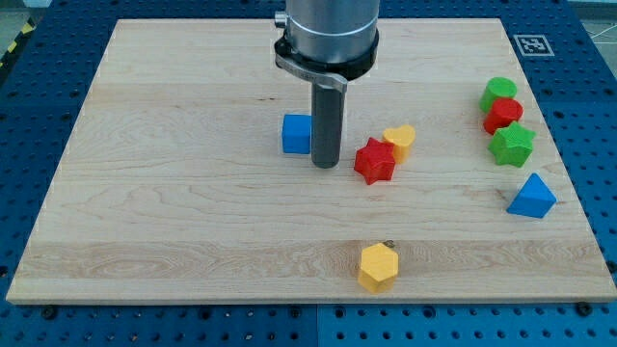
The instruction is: Push the red star closer to the blue triangle
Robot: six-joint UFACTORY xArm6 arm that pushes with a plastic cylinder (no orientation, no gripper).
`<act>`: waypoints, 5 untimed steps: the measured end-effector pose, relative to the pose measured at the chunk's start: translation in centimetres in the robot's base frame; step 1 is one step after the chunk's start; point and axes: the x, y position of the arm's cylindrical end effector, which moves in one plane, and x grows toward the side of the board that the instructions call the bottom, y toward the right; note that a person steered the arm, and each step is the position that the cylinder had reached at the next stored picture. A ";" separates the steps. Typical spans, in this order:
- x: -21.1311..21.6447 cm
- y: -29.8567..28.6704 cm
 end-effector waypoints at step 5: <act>5.1 5.1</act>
